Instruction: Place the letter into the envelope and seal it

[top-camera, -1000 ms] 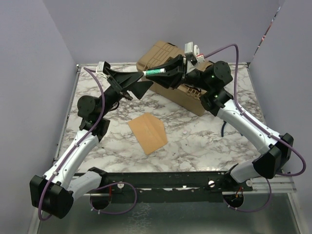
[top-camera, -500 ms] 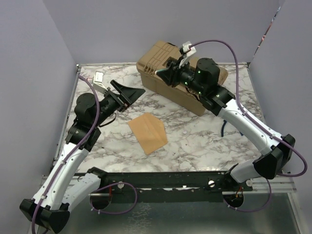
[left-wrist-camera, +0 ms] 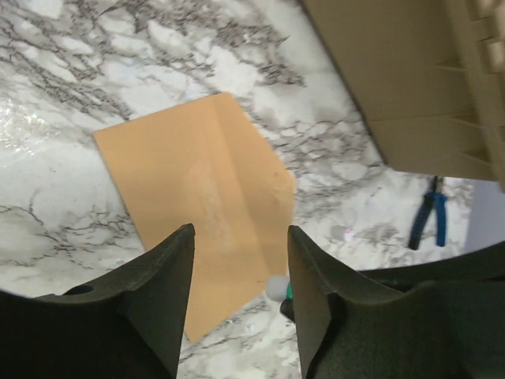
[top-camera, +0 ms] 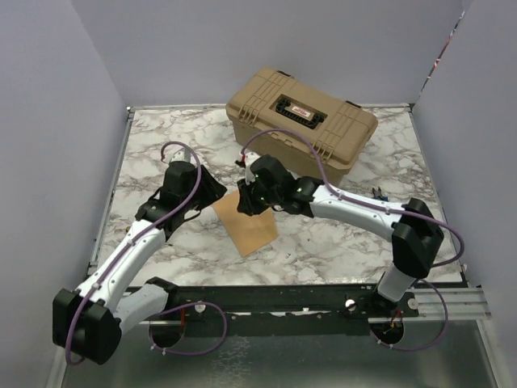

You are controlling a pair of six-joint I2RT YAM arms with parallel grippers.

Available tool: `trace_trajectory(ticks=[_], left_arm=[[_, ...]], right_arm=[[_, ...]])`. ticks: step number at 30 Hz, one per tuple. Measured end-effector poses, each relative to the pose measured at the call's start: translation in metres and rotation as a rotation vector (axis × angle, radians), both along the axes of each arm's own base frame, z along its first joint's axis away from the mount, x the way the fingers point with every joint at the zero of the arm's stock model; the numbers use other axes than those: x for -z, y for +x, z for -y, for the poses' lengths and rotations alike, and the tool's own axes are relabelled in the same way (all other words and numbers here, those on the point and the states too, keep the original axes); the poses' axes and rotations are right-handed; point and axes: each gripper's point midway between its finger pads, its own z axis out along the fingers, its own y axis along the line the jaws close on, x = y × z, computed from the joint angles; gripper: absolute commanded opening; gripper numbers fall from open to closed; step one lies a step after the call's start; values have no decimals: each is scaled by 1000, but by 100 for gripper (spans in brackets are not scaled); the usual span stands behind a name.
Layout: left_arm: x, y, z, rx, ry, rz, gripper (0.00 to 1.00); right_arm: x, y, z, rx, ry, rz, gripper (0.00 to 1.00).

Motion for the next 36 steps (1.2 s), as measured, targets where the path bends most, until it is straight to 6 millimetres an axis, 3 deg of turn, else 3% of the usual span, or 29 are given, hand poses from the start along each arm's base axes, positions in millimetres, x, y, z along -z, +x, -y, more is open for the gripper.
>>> trace_trajectory(ticks=[5, 11, 19, 26, 36], left_arm=[[48, 12, 4, 13, 58, -96, 14], [82, 29, 16, 52, 66, -148, 0], [112, 46, 15, 35, 36, -174, 0], [157, 39, -5, -38, -60, -273, 0], [162, 41, 0, -2, -121, -287, 0]], right_arm=[[55, -11, -6, 25, -98, -110, 0], [93, -5, -6, 87, -181, -172, 0], [103, 10, -10, 149, -206, -159, 0], [114, 19, -12, 179, -232, -146, 0], [124, 27, -15, 182, -260, -131, 0]])
